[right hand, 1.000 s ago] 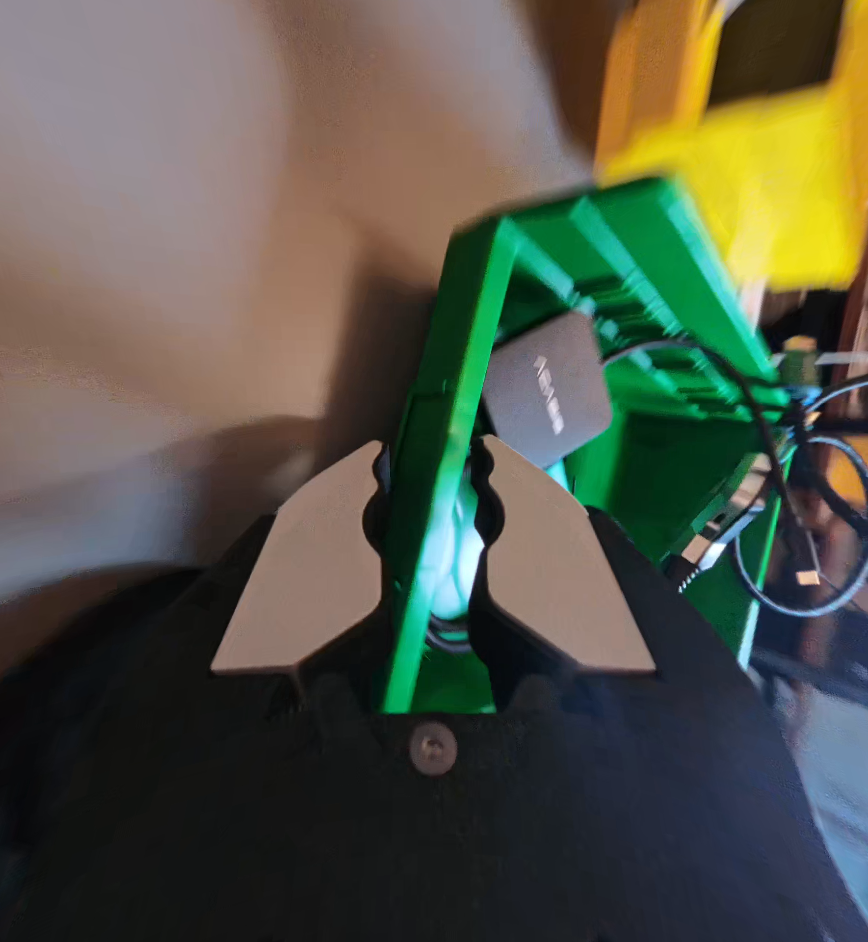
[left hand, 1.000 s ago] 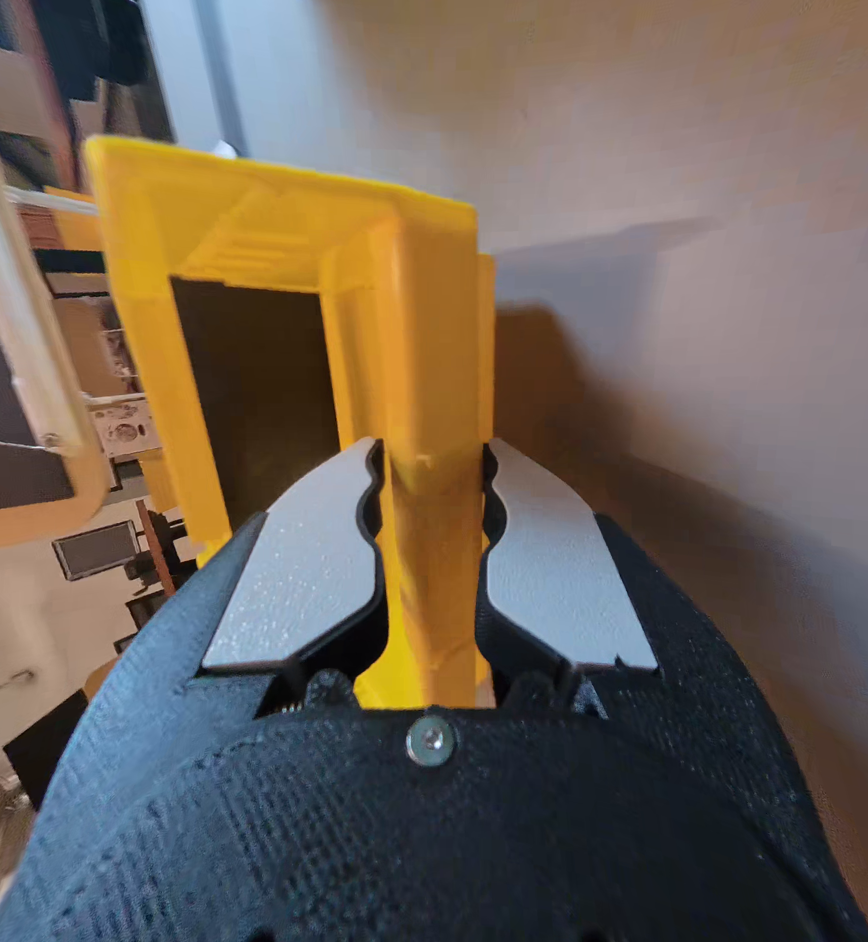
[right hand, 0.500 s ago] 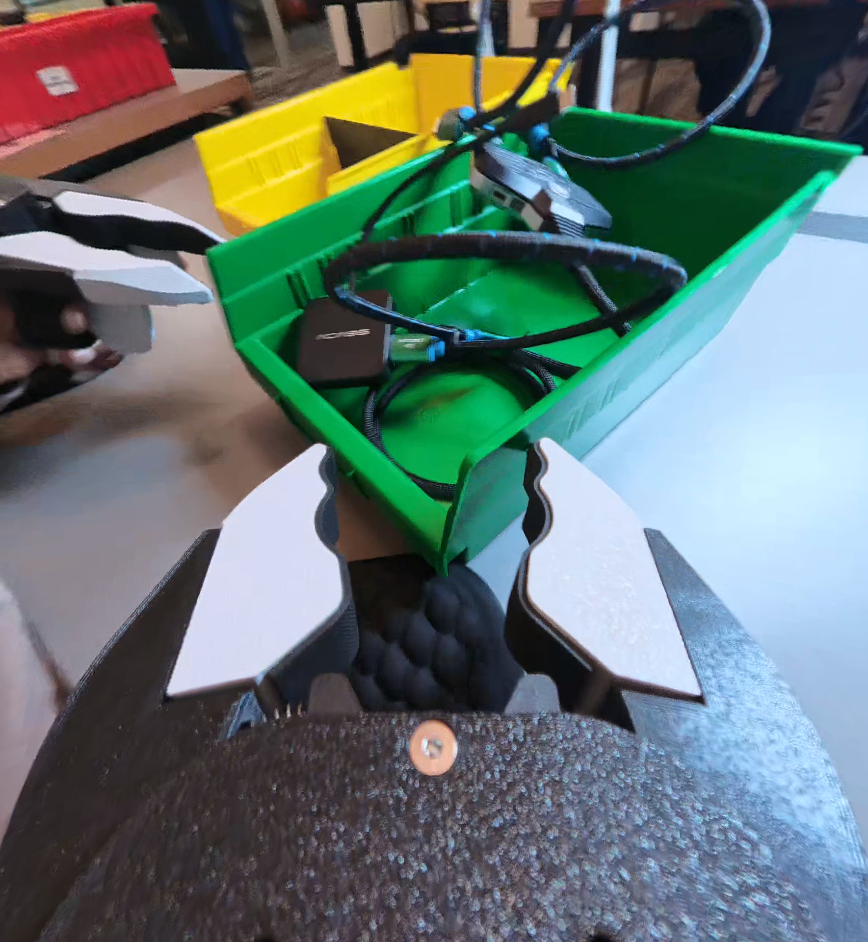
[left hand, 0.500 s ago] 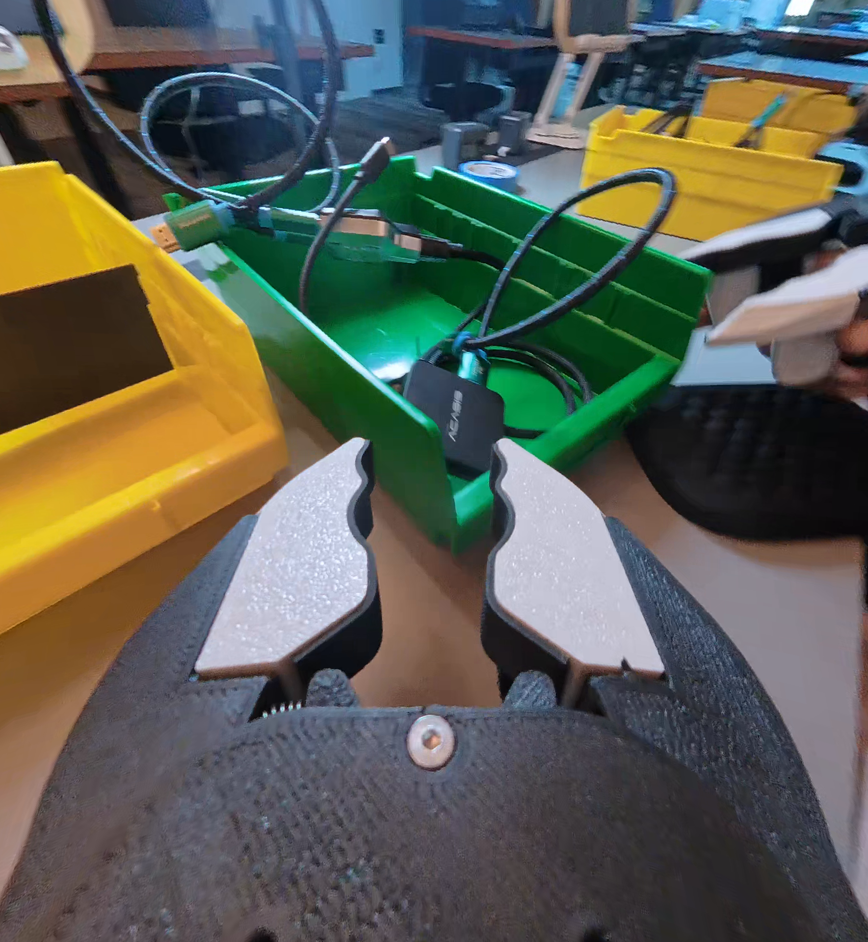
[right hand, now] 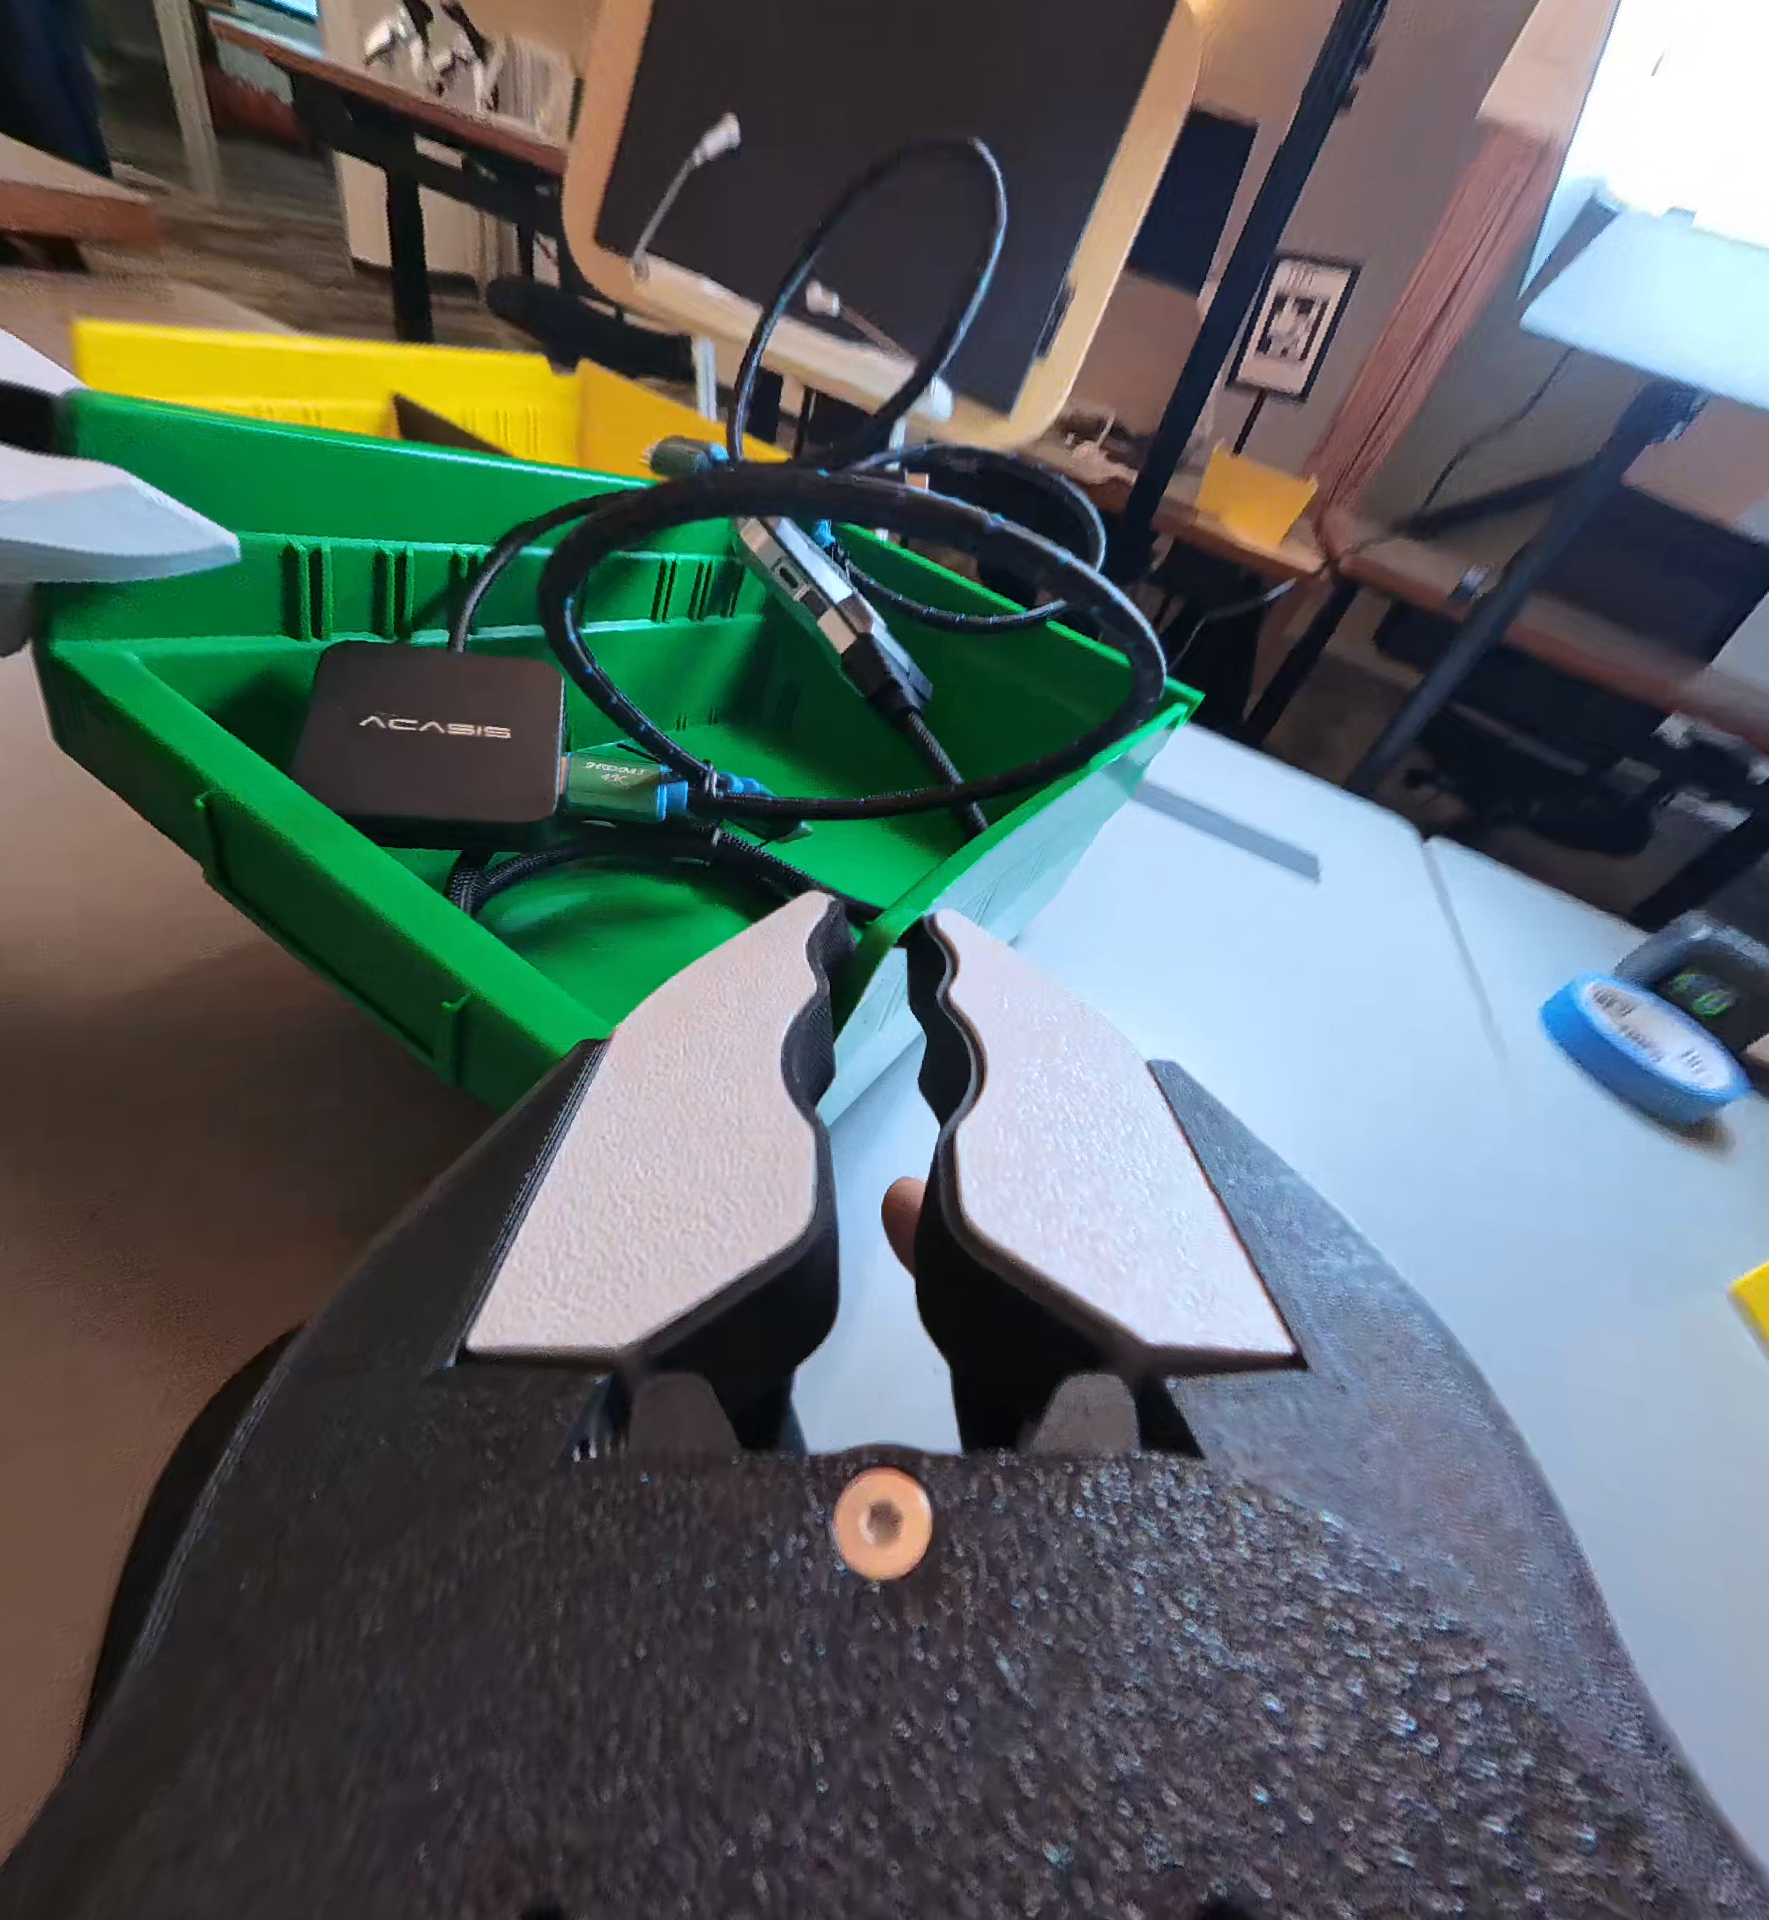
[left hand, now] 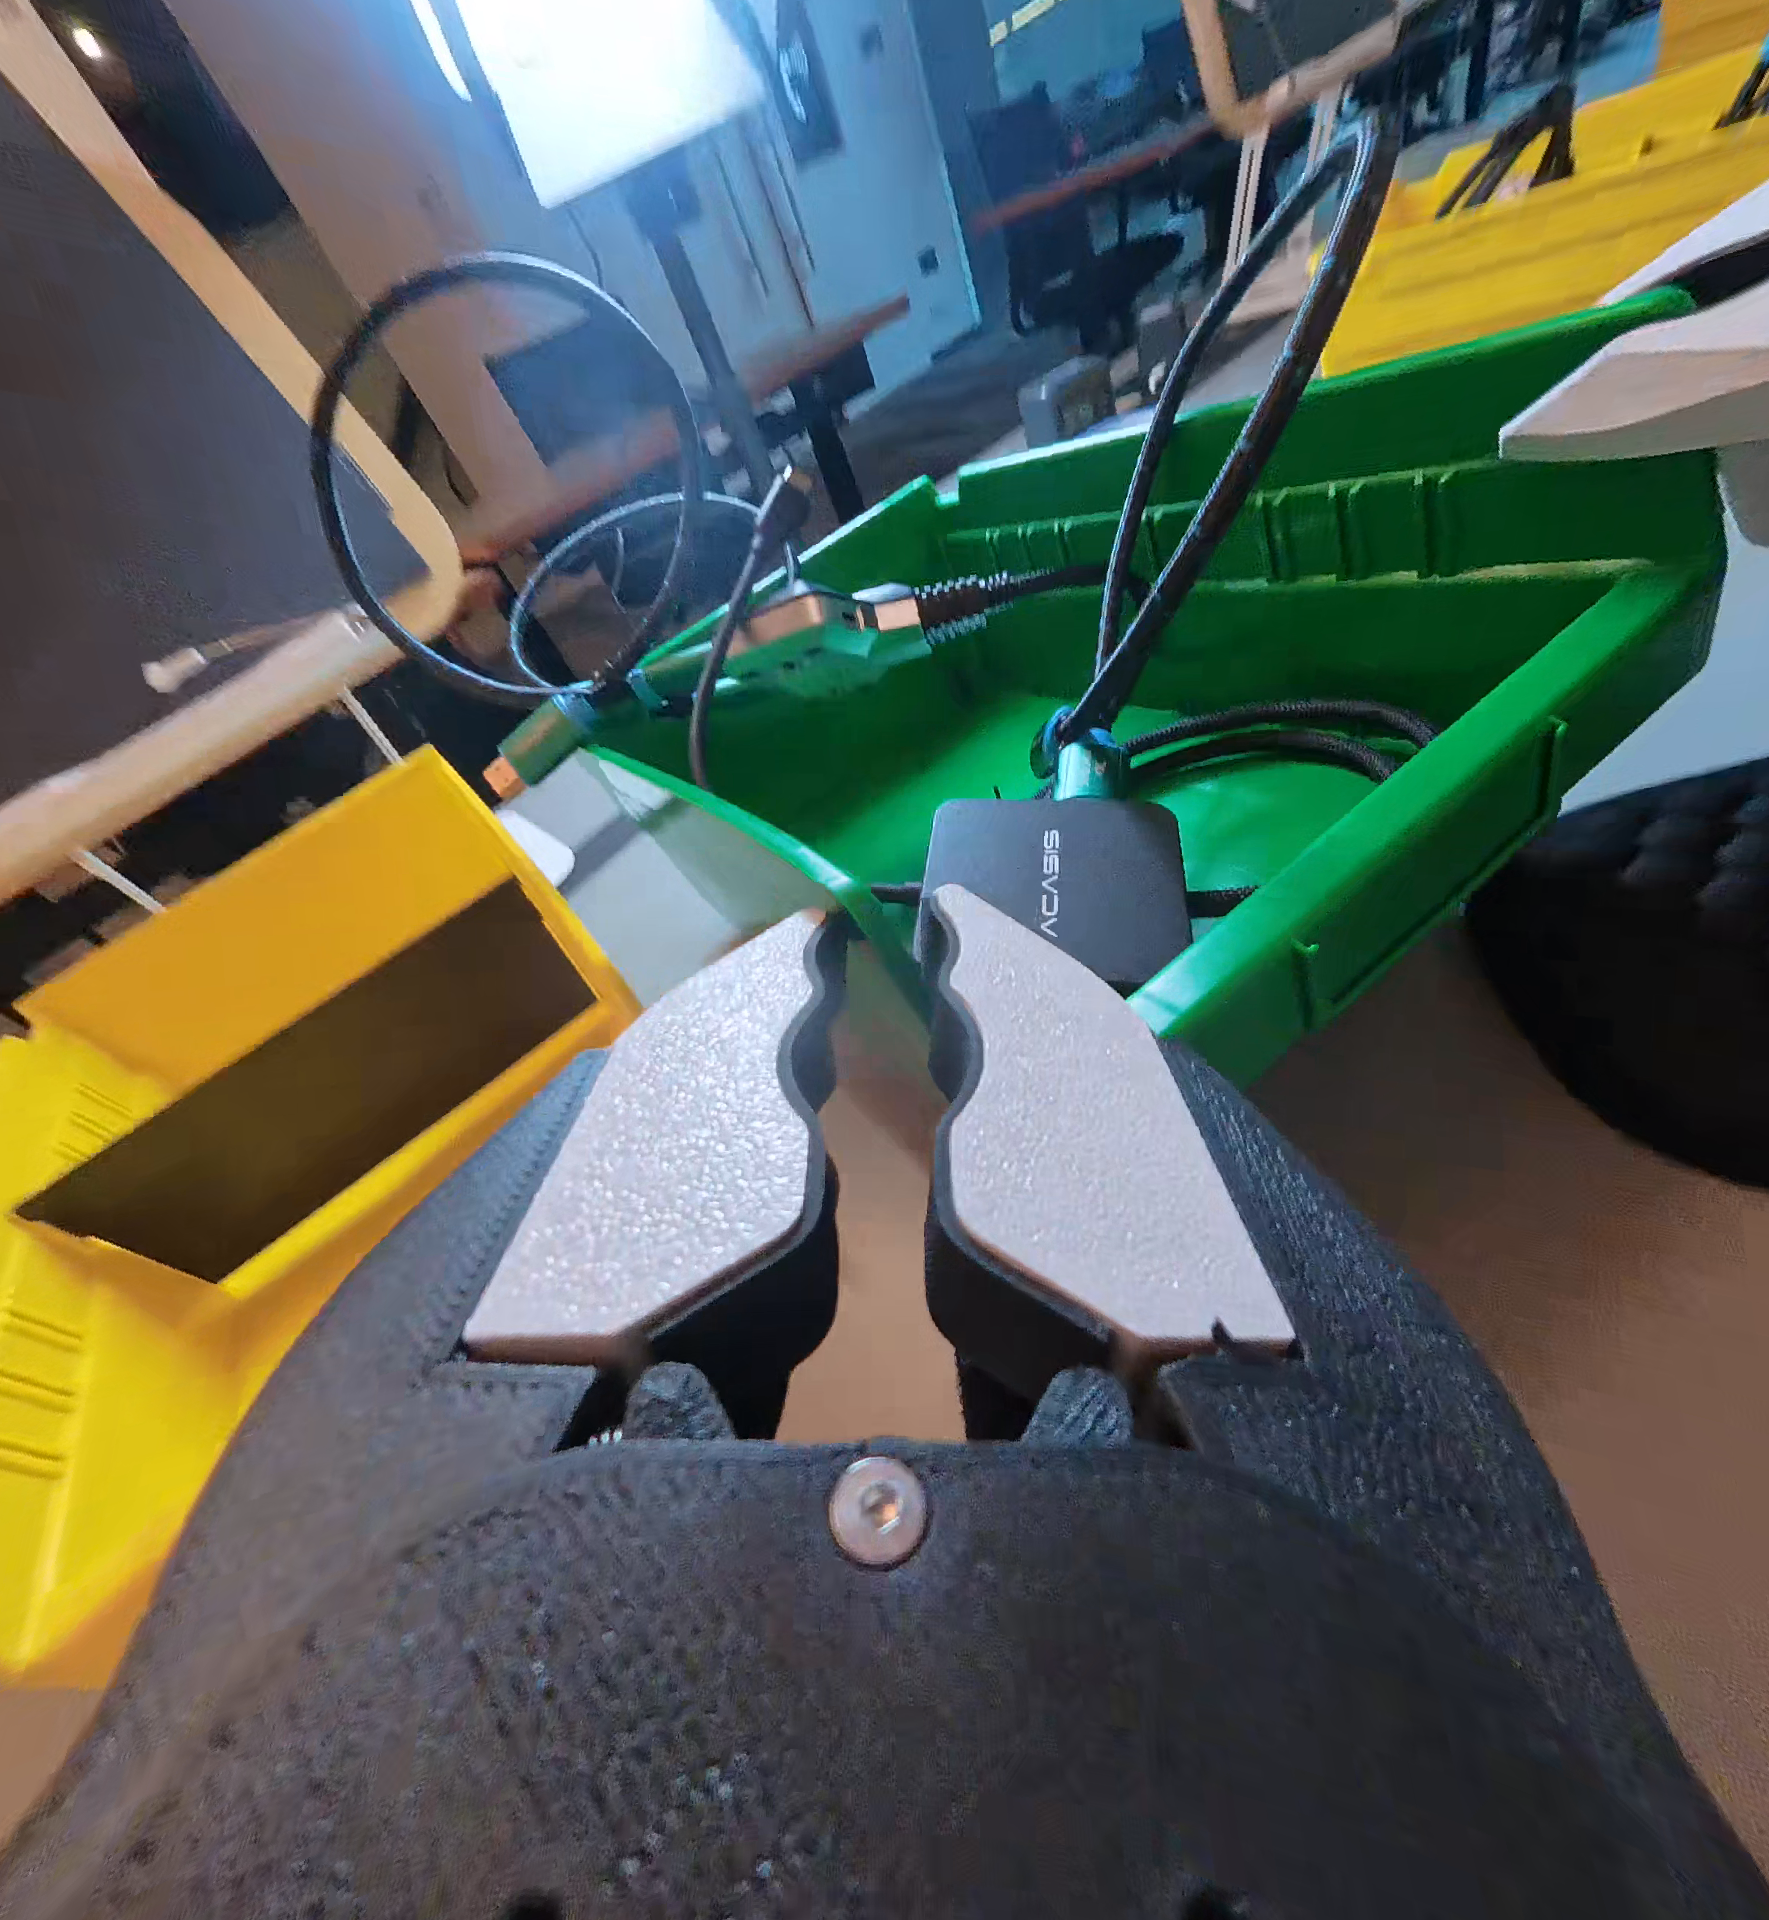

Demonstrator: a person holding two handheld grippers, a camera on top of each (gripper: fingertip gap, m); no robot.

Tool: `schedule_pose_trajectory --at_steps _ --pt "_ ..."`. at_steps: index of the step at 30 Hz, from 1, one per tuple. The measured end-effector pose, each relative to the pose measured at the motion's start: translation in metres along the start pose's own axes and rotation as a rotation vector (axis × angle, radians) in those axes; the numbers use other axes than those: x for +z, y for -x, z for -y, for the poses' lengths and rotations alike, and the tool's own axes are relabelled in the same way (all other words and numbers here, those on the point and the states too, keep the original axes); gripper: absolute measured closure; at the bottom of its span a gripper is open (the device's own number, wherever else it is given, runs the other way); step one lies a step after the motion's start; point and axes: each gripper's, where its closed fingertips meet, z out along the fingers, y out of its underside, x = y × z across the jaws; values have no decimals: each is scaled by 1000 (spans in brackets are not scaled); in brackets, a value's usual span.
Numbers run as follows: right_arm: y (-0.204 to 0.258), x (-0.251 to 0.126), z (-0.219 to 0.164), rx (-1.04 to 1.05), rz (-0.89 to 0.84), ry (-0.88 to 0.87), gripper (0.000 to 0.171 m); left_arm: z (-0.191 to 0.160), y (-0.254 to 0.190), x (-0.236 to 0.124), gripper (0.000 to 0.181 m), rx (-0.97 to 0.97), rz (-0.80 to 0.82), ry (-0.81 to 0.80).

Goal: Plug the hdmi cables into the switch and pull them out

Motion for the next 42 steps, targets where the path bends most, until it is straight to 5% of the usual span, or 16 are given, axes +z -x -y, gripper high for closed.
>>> schedule_pose_trajectory --at_steps 6,11,17,24,30,34,37,38,42 --pt "13 -27 91 -91 2 -219 159 65 28 -53 168 35 91 -145" --pt "69 -1 170 -109 144 -358 157 92 90 -132 168 87 280 -178" --pt "189 71 229 -93 403 -451 157 59 173 -246 168 88 532 -86" --pt "320 136 201 -12 660 -360 156 -34 216 -330 167 7 633 98" --pt "361 178 138 -10 739 -230 155 -123 221 -324 167 -73 631 198" --pt "348 226 122 -67 678 -85 148 -147 239 -293 165 -123 716 158" --pt "326 243 125 -148 650 -17 136 -181 265 -263 164 -161 727 306" --pt "316 242 124 -175 658 19 131 -188 270 -256 149 -187 715 337" --pt "277 238 81 -422 675 297 110 -149 274 -253 149 -52 691 269"
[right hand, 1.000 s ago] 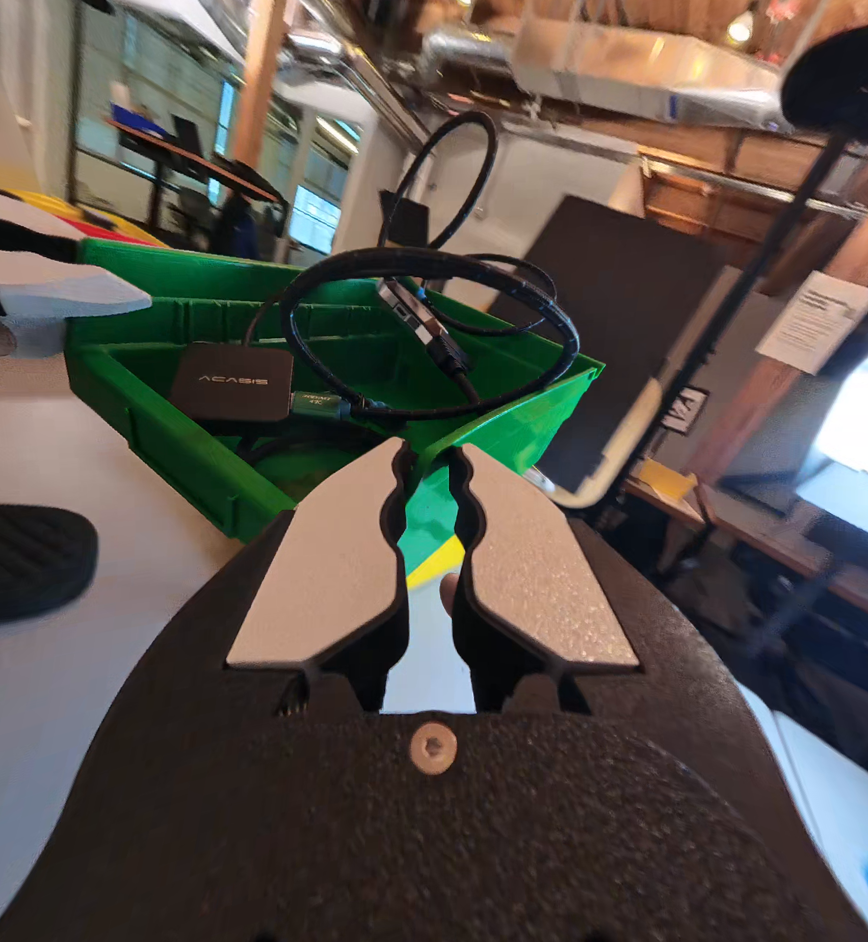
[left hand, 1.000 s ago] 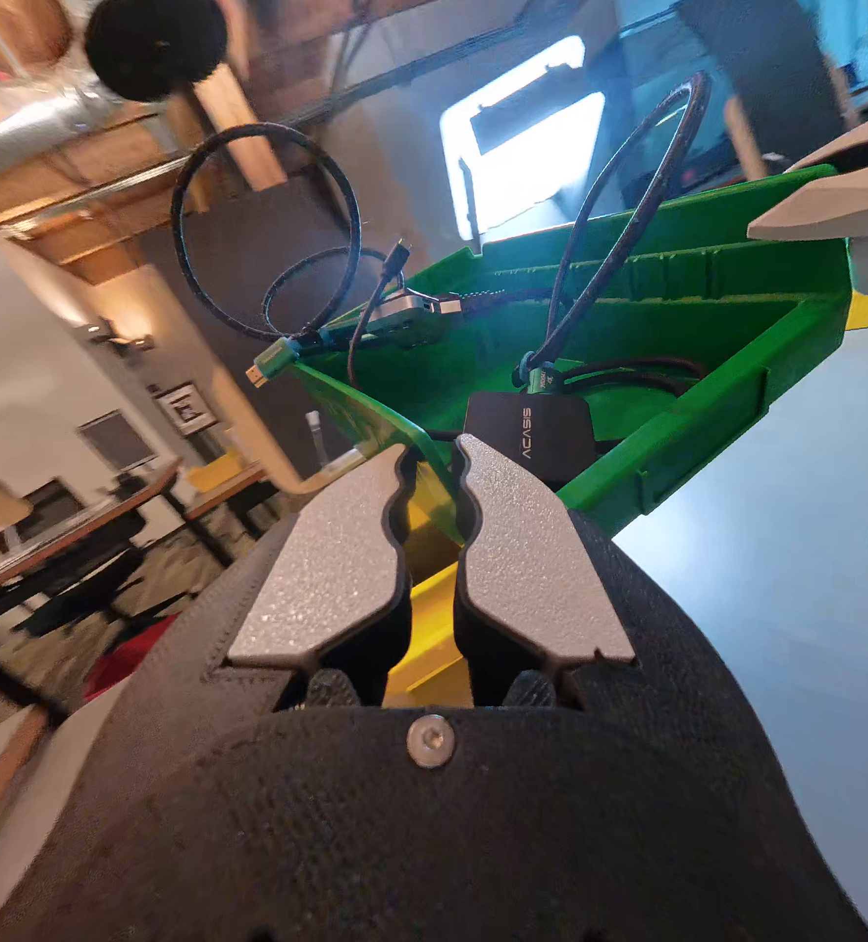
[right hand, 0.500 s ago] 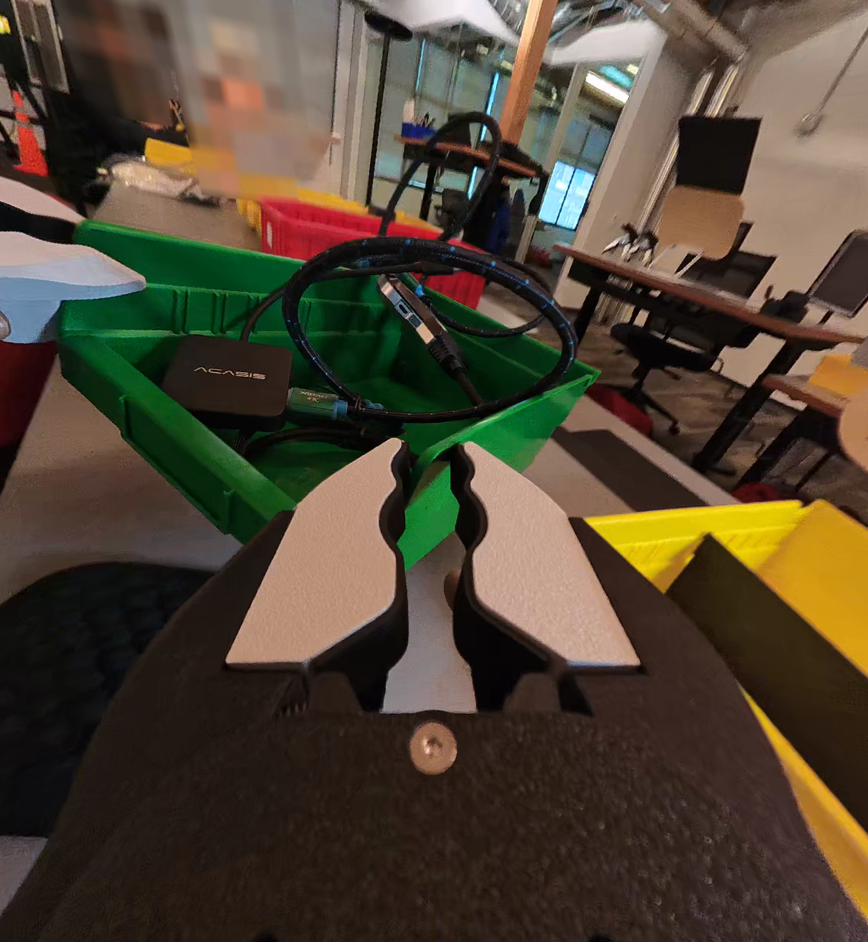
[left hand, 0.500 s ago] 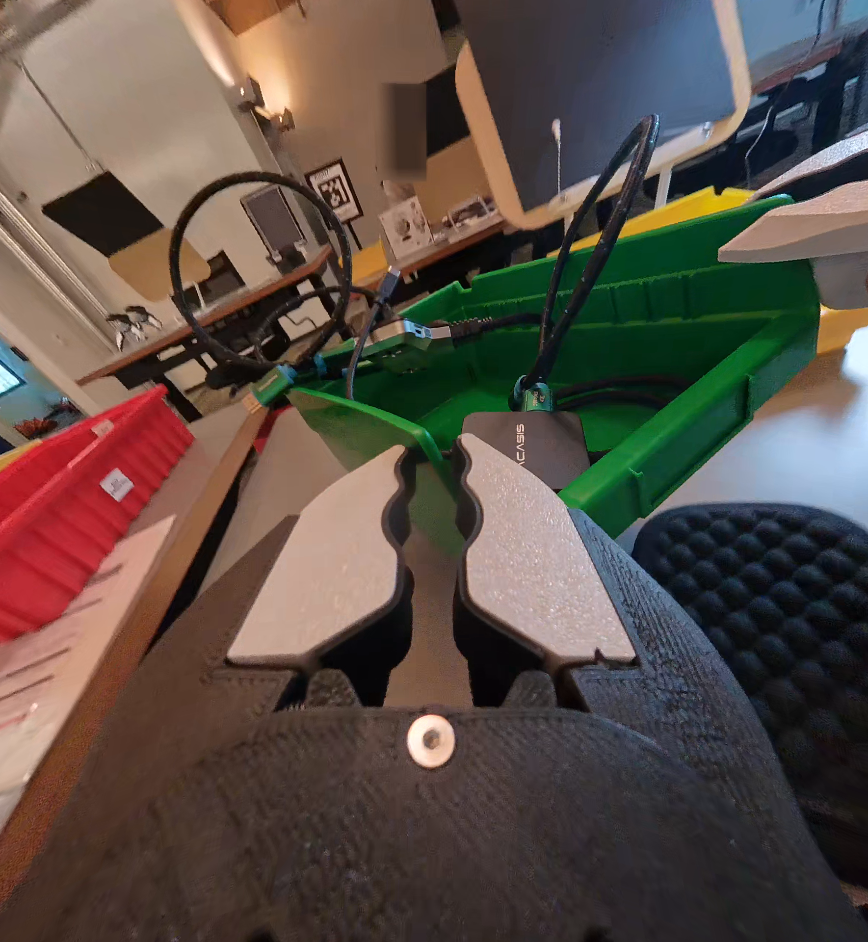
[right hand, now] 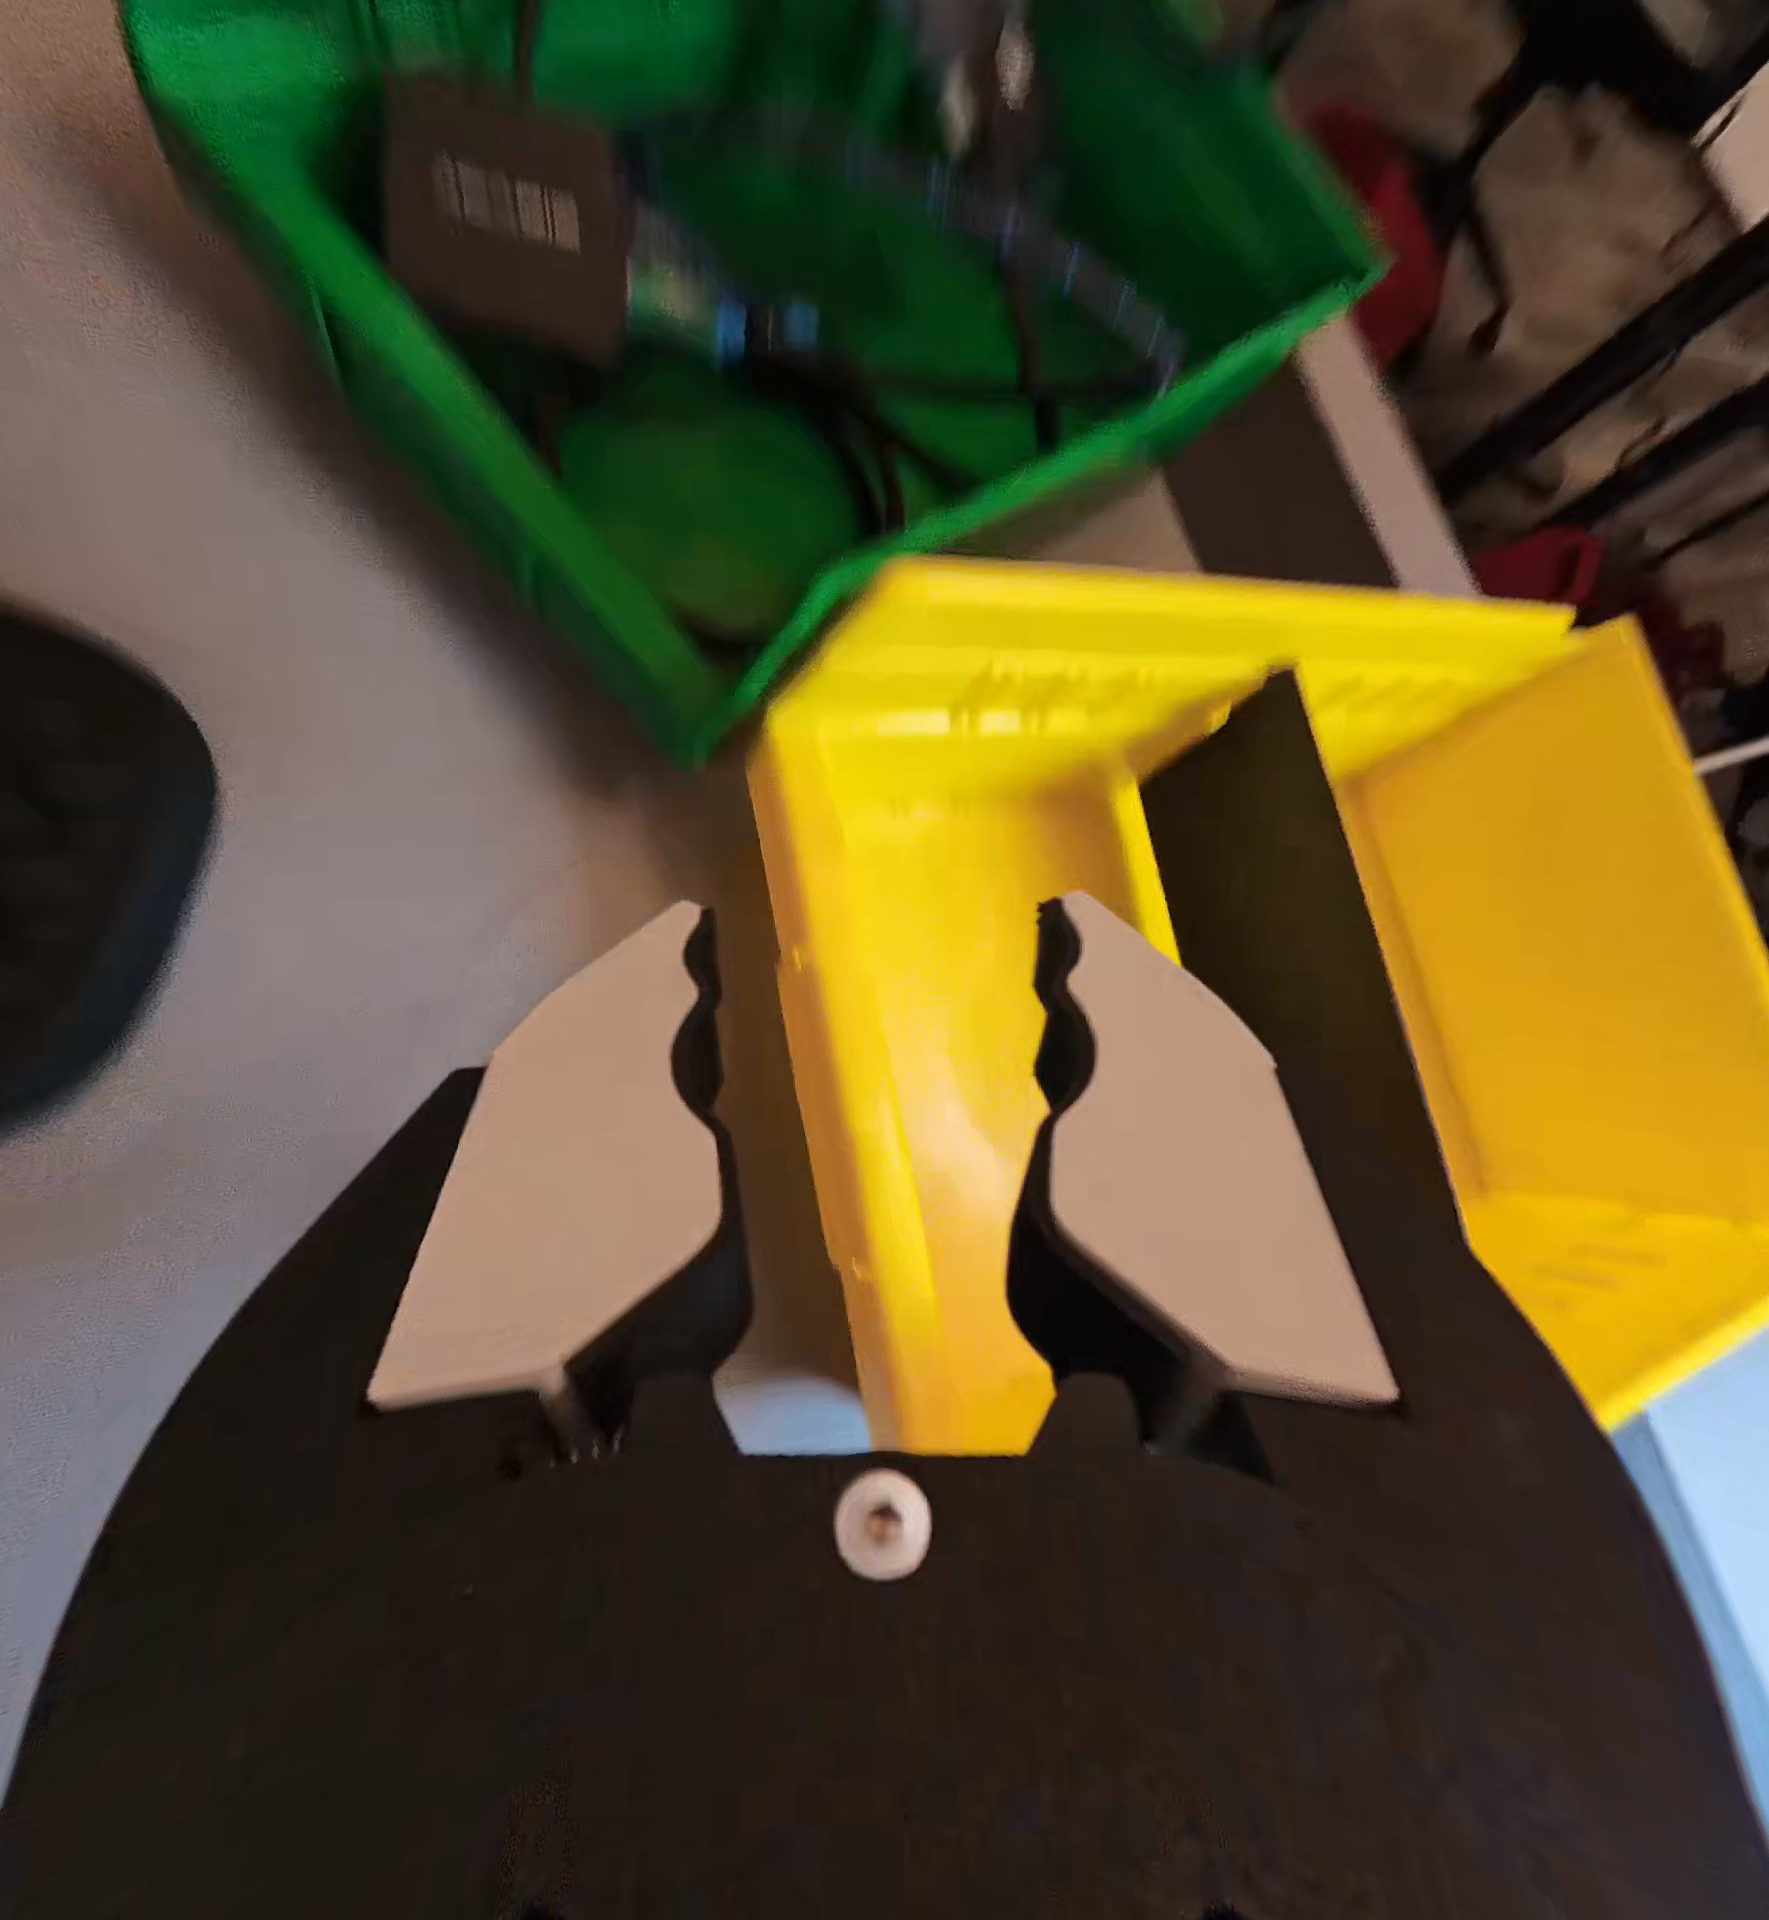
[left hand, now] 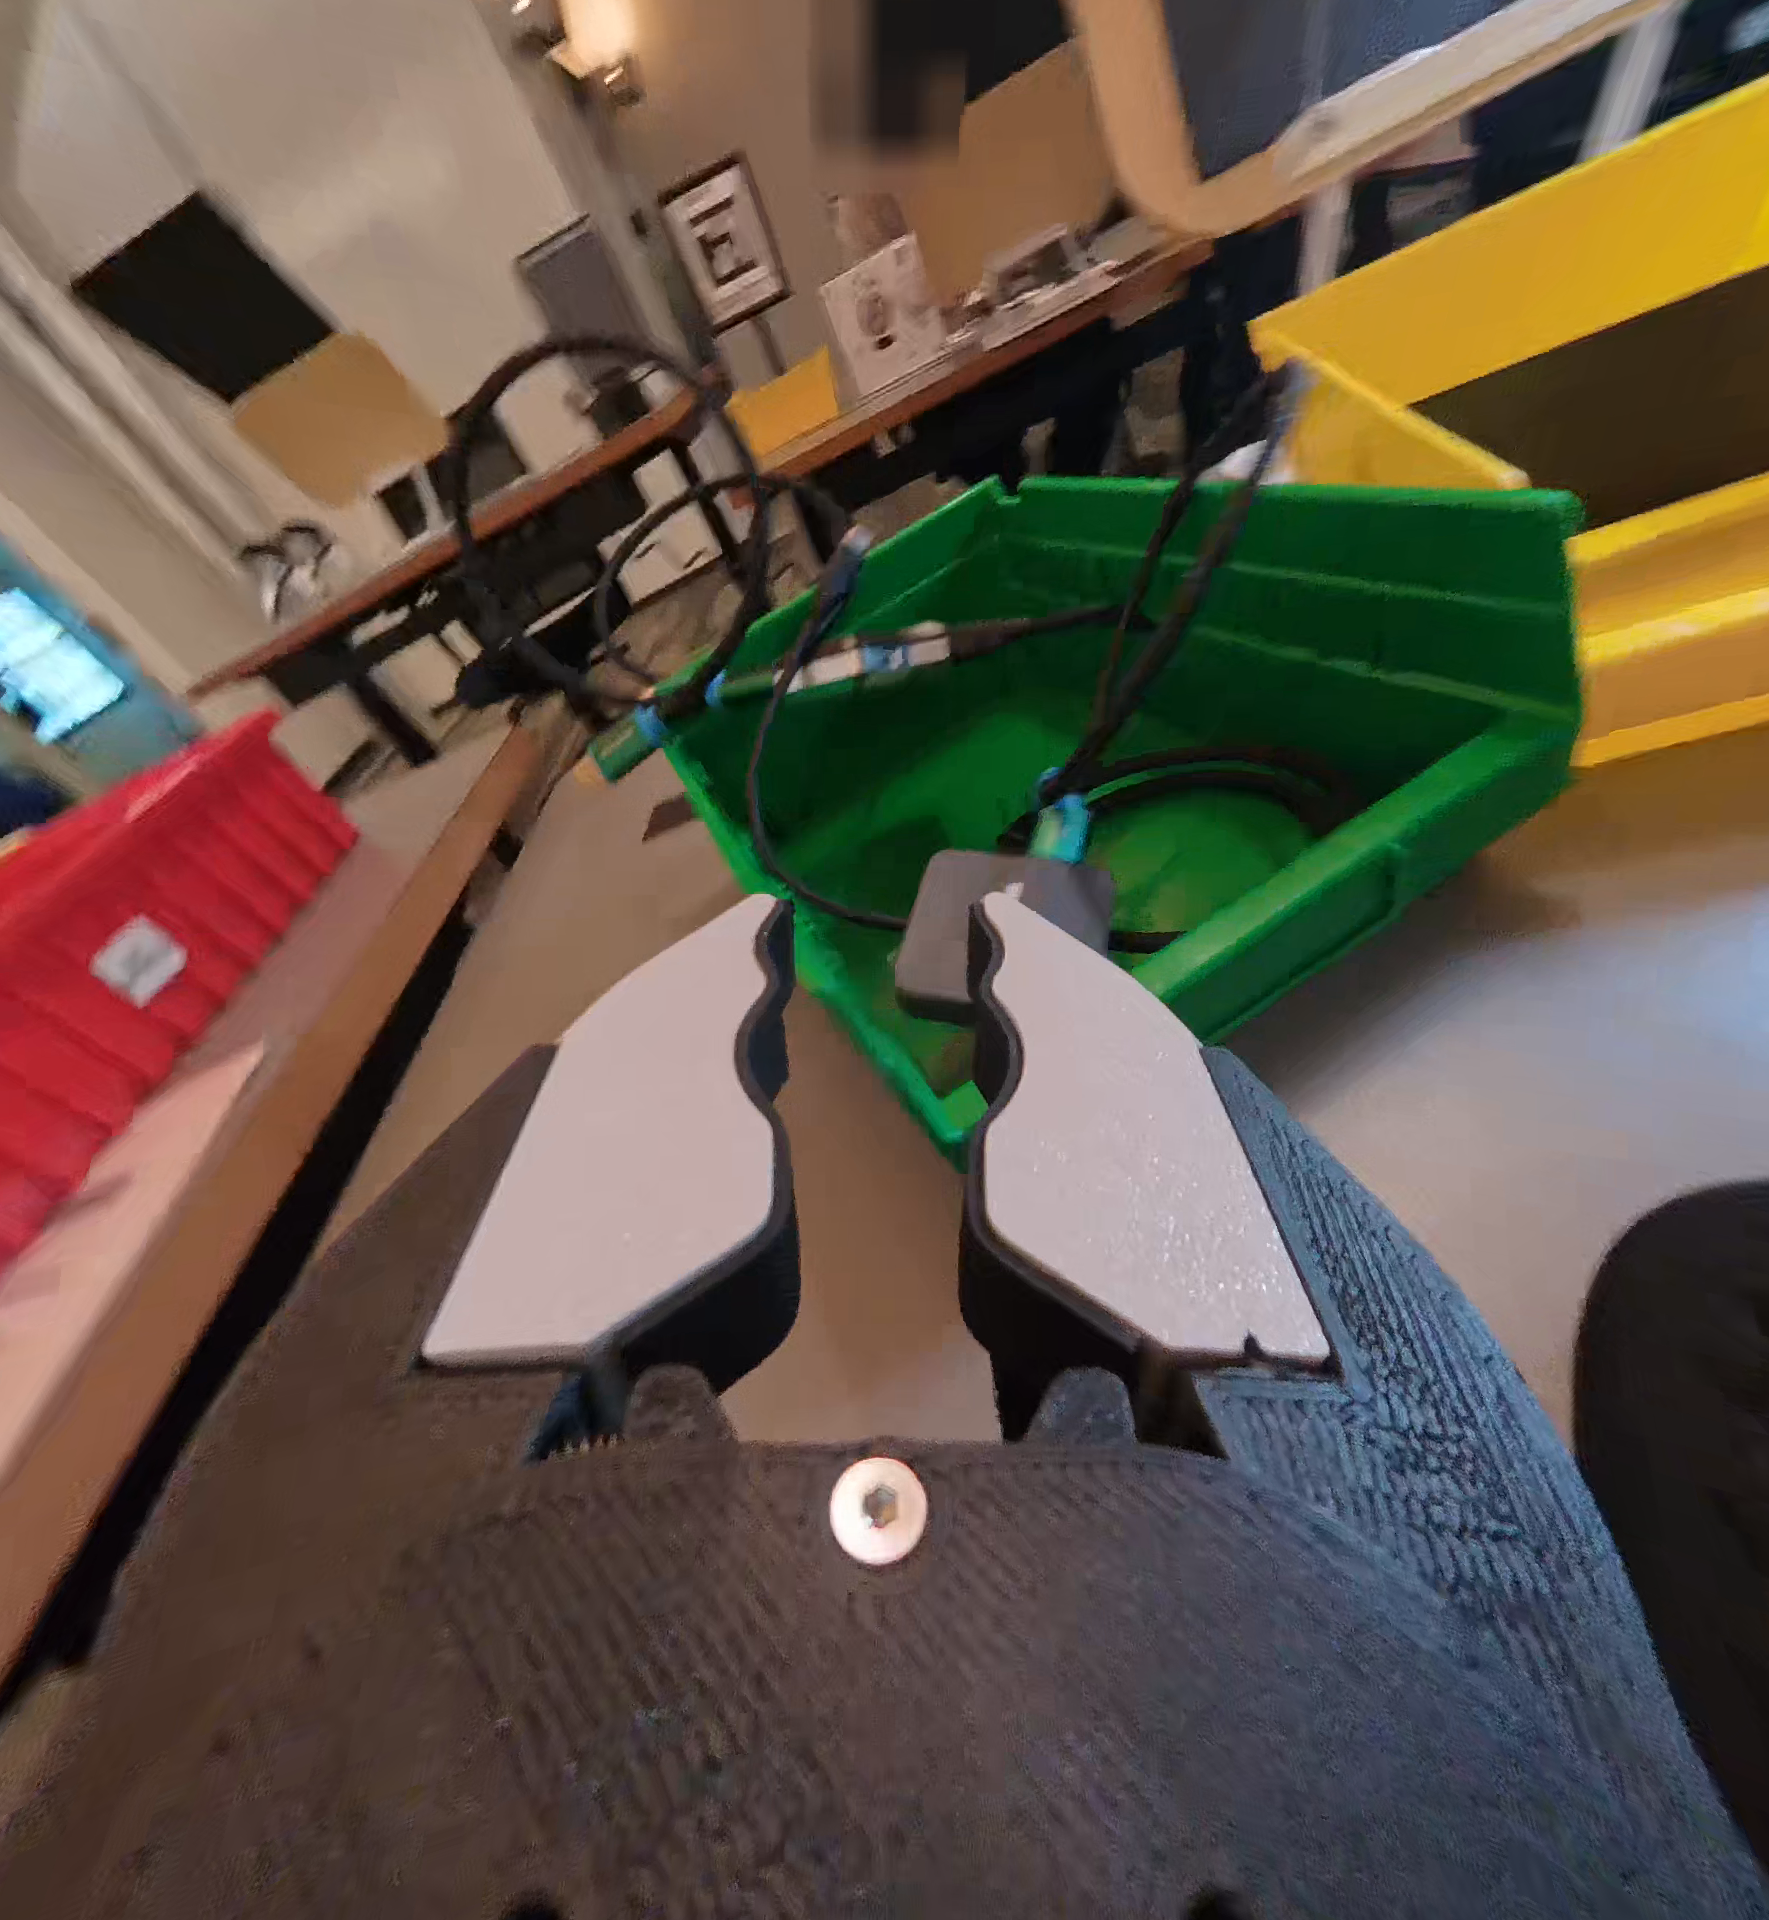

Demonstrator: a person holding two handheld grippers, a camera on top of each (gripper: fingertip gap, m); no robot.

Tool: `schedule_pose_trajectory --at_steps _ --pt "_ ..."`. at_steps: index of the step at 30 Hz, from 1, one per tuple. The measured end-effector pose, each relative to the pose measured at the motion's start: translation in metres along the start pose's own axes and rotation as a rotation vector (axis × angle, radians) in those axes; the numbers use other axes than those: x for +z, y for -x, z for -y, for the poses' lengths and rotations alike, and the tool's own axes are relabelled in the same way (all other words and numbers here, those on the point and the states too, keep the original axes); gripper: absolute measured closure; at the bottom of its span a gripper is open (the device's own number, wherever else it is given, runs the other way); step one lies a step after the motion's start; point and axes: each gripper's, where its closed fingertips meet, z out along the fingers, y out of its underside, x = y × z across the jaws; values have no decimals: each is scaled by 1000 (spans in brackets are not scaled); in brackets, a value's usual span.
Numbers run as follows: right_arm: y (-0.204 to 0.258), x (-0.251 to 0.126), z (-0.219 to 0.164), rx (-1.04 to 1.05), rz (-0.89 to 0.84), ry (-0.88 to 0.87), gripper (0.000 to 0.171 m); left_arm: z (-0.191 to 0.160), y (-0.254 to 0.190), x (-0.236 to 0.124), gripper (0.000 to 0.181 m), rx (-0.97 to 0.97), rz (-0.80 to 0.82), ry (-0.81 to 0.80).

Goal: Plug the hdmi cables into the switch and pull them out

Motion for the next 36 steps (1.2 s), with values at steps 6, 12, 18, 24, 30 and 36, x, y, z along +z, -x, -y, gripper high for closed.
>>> schedule_pose_trajectory --at_steps 6,12,18,24,30,36 --pt "3 43 -65 -225 9 363 118 0 -75 16 141 318 -391 211" --pt "14 6 -103 -206 14 398 142 -48 -94 59 142 637 -500 438" --pt "27 -68 -171 -191 -14 429 139 -55 -105 71 149 667 -528 419" --pt "10 -107 -217 -127 -88 466 139 -52 -107 80 148 632 -489 376" --pt "-37 -103 -239 -132 -178 477 140 -50 -108 91 148 615 -454 358" --pt "-92 -94 -259 -106 -276 510 140 -50 -108 92 148 596 -432 343"
